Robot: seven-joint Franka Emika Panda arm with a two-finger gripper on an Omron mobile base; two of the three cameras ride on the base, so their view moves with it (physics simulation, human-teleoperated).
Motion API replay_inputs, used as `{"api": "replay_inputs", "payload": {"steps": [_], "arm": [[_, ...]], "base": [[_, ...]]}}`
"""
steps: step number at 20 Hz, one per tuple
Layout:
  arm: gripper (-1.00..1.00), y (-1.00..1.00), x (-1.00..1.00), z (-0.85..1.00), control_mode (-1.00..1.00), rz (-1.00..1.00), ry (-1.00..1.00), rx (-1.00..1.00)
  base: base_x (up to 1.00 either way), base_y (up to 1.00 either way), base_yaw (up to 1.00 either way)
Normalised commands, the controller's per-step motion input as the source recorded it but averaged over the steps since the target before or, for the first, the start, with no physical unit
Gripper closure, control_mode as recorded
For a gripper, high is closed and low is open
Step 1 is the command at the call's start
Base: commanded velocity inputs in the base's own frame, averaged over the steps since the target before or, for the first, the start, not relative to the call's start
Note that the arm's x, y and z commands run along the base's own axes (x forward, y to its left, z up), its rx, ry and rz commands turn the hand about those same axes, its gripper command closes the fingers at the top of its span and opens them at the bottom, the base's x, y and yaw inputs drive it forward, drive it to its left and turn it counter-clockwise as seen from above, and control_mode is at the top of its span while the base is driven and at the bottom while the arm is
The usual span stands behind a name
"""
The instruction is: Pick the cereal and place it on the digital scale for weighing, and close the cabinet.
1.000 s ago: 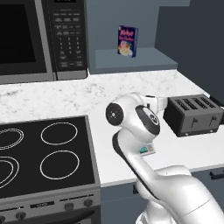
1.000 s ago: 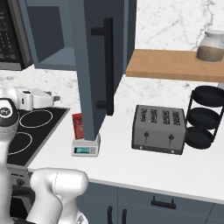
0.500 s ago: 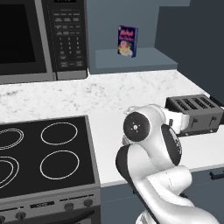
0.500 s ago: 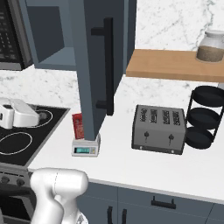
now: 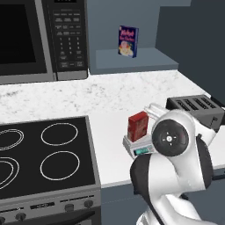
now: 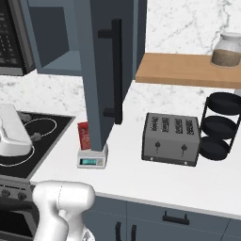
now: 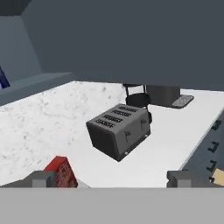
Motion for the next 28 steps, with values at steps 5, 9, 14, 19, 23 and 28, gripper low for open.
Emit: {"api": "replay_inputs", "payload": {"steps": [5,9,14,19,23,28], "arm": [[-1.00,-0.49,-0.19,0.00,-1.00,-0.06,-0.31,0.20],[-1.00,-0.64,-0.16,-0.18,-1.00,-0.02,-0.31,0.21],[-1.00,-0.51,-0.69,-0.42,-1.00,-0.02,-0.45,0.25],[-1.00,-0.29,-0.73,-0.61,-1.00,-0.01,-0.53,0.27],[-1.00,-0.46,-0.70,-0.77,-1.00,-0.01,-0.53,0.33],[-1.00,-0.33,-0.94,-0.99,-1.00,0.00,-0.65,0.35]], "base": [[0.00,0.00,0.00],[0.00,0.00,0.00],[0.00,0.00,0.00],[0.00,0.00,0.00],[0.00,0.00,0.00],[0.00,0.00,0.00]]}}
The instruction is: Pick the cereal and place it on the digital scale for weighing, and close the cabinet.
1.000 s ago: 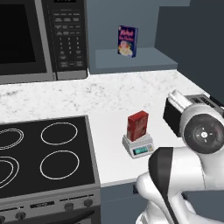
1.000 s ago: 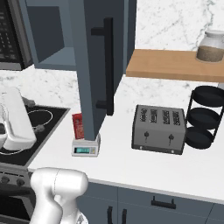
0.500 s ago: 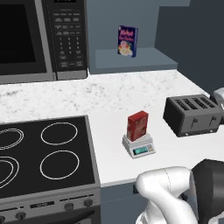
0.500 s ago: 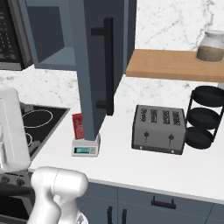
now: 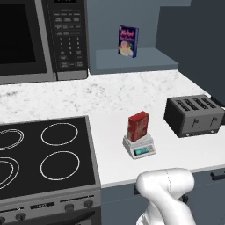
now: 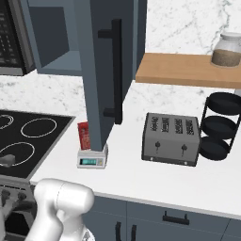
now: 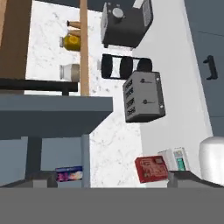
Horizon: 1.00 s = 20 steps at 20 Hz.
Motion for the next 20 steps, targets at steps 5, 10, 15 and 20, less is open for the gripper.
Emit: {"api": "replay_inputs", "payload": {"steps": [5,10,15,20], "arm": [[-1.00,-0.51,-0.11,-0.95,-1.00,-0.01,-0.51,0.49],[-1.00,-0.34,0.41,-0.77,-1.00,0.00,-0.36,0.45],[-1.00,-0.06,1.00,-0.41,-1.00,0.00,-0.19,0.26],[-1.00,-0.19,0.98,-0.35,-1.00,0.01,-0.22,0.17]], "base": [[0.00,0.00,0.00],[0.00,0.00,0.00],[0.00,0.00,0.00],[0.00,0.00,0.00]]}}
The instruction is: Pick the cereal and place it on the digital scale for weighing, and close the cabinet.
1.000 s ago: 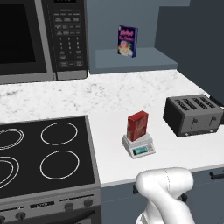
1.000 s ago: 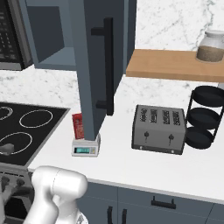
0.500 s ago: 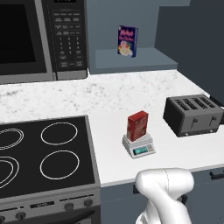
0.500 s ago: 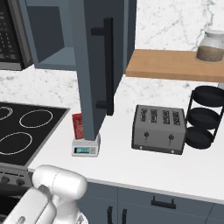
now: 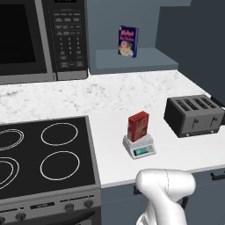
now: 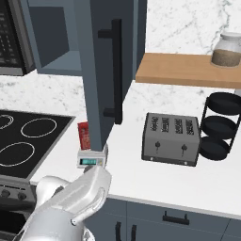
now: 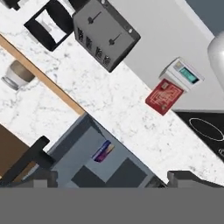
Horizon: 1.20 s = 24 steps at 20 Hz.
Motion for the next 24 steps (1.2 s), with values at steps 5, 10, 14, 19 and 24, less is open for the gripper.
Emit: {"api": "replay_inputs", "payload": {"steps": [5,10,14,19,24], "arm": [[-1.00,-0.70,0.60,-0.20,-1.00,0.05,-0.42,0.21],[-1.00,-0.27,0.94,-0.27,-1.00,0.04,-0.37,0.19],[-1.00,-0.36,1.00,-0.40,-1.00,0.04,-0.32,0.20],[-1.00,-0.51,0.67,-0.08,-1.00,0.03,-0.28,0.23],[-1.00,-0.57,0.10,0.48,-1.00,0.02,-0.01,0.22]], "base": [[0.00,0.00,0.00],[0.00,0.00,0.00],[0.00,0.00,0.00],[0.00,0.00,0.00],[0.00,0.00,0.00]]}}
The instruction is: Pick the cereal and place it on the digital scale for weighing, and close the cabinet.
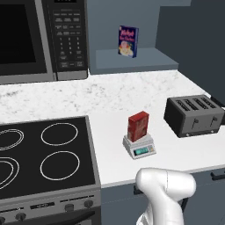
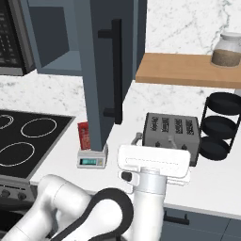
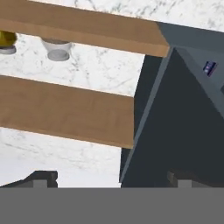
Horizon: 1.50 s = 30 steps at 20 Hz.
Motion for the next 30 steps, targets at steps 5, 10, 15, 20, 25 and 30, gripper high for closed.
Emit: {"api": "replay_inputs", "payload": {"steps": [5,10,15,20,25,30], "arm": [[-1.00,0.00,0.08,0.69,-1.00,0.04,0.03,0.08],[-1.00,0.34,0.13,0.52,-1.00,0.11,0.04,0.03],[-1.00,0.91,0.00,0.36,-1.00,0.13,0.01,0.01],[-1.00,1.00,0.02,0.31,-1.00,0.09,0.00,0.00],[-1.00,1.00,0.42,0.03,-1.00,0.00,0.10,0.01],[-1.00,1.00,0.97,0.04,-1.00,-0.11,0.21,0.00]], "base": [[0.00,0.00,0.00],[0.00,0.00,0.00],[0.00,0.00,0.00],[0.00,0.00,0.00],[0.00,0.00,0.00],[0.00,0.00,0.00]]}}
